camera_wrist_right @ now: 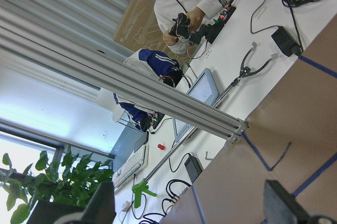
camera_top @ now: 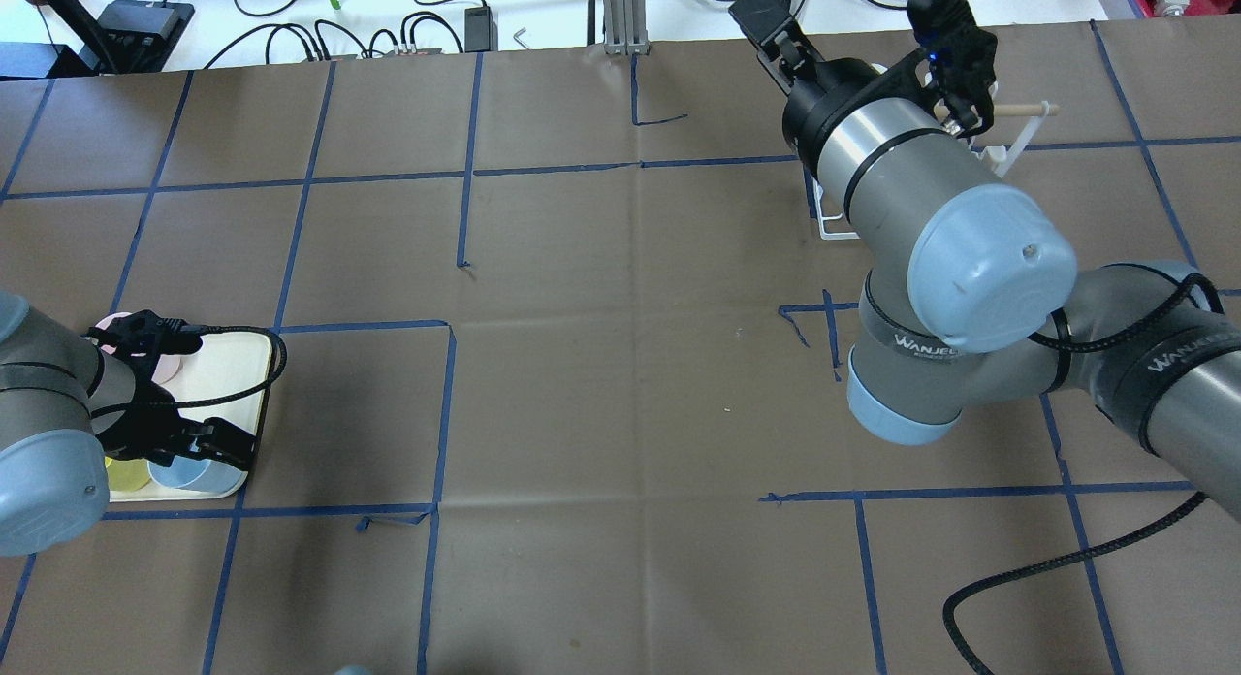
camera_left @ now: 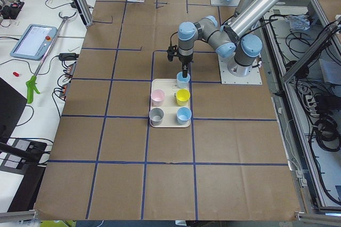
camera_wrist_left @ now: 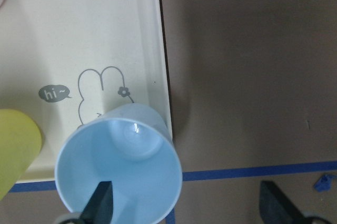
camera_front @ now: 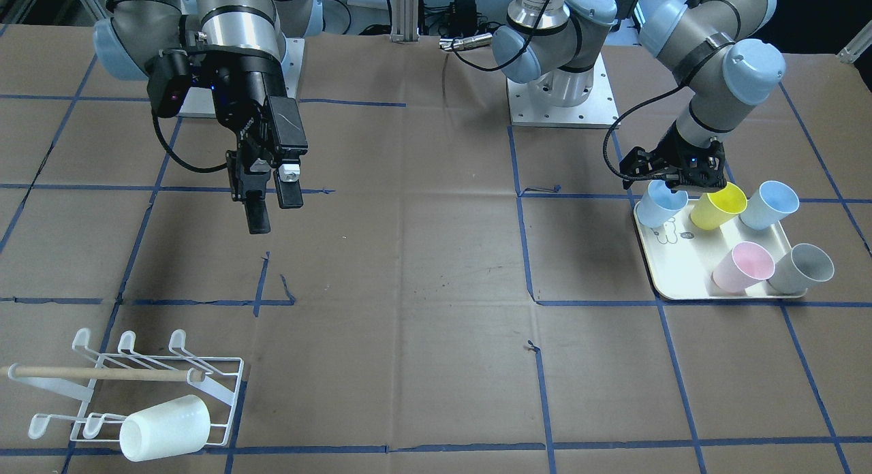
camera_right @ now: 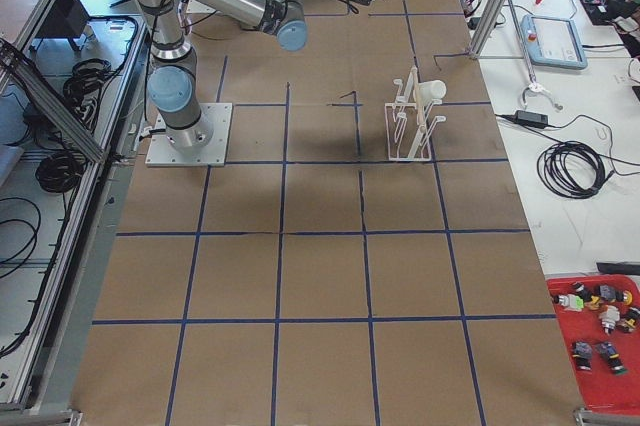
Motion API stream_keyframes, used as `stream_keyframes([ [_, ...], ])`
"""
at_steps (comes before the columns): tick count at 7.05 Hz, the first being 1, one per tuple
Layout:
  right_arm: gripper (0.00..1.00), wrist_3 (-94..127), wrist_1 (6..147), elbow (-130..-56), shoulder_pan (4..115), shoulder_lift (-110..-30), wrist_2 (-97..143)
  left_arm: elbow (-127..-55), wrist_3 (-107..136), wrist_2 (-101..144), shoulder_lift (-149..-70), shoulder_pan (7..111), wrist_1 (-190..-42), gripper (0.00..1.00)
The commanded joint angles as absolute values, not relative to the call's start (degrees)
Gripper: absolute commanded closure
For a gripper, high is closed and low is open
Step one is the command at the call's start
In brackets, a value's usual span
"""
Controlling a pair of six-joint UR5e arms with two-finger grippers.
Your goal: Transfer IKEA cup to right arm and place on rack
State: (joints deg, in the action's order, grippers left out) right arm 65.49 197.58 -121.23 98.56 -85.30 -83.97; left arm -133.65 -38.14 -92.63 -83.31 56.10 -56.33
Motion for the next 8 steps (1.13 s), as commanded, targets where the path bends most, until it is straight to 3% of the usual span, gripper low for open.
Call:
stream_keyframes([
  [1, 0.0, 82.0, 201.7, -124.1, 99.9, -85.2, -84.0, -133.7, -38.0, -92.9, -85.0, 56.1, -54.3, 0.07],
  [2, 0.0, 85.4, 201.8, -124.1, 100.4, -85.2, -84.0, -133.6, -37.9, -92.9, -85.1, 56.1, -54.2, 0.12],
  [3, 0.0, 87.3, 201.8, -124.0, 100.4, -85.3, -83.9, -133.5, -37.9, -92.9, -85.2, 56.1, -54.1, 0.27],
  [5, 0.0, 86.7, 201.2, -124.0, 100.4, -85.3, -84.3, -133.3, -37.8, -93.0, -85.3, 56.1, -54.1, 0.86],
  [6, 0.0, 86.7, 201.1, -124.0, 100.4, -85.2, -84.3, -133.3, -37.8, -92.9, -85.3, 56.1, -54.2, 1.0],
  [8, 0.0, 86.7, 200.9, -124.0, 100.4, -85.1, -84.3, -132.8, -37.9, -93.0, -85.3, 56.1, -54.1, 1.0],
])
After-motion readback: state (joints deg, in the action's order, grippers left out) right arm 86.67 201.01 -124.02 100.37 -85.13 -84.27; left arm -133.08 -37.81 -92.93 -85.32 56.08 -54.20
